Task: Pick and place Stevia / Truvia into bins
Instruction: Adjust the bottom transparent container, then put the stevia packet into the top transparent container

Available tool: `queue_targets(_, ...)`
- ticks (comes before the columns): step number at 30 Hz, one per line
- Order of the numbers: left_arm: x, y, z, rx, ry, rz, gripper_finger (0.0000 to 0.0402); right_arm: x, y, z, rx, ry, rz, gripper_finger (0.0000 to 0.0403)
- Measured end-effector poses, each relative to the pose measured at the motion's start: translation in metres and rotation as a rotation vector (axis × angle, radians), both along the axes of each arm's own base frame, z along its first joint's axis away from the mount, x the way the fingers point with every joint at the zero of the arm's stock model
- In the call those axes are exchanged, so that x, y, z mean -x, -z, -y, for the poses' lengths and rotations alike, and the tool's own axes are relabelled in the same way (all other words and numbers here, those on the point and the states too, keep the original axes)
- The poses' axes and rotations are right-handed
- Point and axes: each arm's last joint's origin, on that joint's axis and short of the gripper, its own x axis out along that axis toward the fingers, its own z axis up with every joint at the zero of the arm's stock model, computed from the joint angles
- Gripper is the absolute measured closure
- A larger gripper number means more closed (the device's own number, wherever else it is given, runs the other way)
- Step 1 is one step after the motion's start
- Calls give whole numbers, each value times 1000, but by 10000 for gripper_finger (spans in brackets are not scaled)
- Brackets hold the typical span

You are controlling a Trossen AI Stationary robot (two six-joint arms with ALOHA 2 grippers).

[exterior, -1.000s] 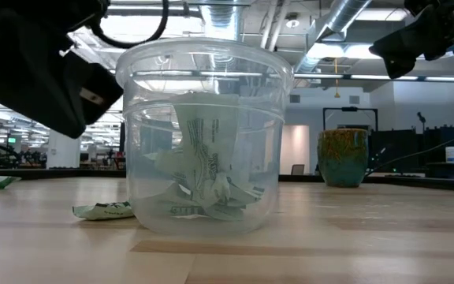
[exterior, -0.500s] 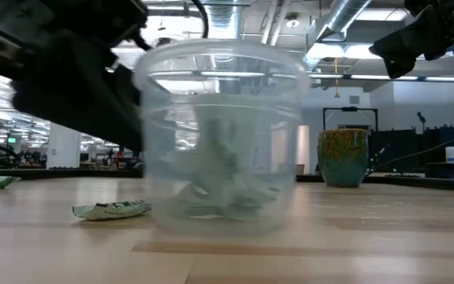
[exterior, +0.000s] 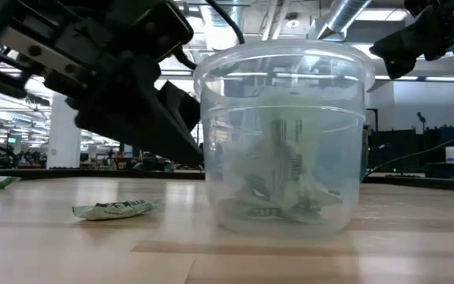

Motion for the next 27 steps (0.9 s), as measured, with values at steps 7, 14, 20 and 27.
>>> queue_targets(7,1,1,0,-1,8,-12,394,0,1,0,0,0,-14,344)
queue_targets(14,11,-6,-1,10,-19,-121,394,0,1,0,0,0,-13,344)
queue_targets(20,20,-59,4,-51,-70,-157,400,0,1,0,0,0,-13,344)
queue_targets(27,23,-113,23,-183,-124,-289,401,0,1,0,0,1,-12,344)
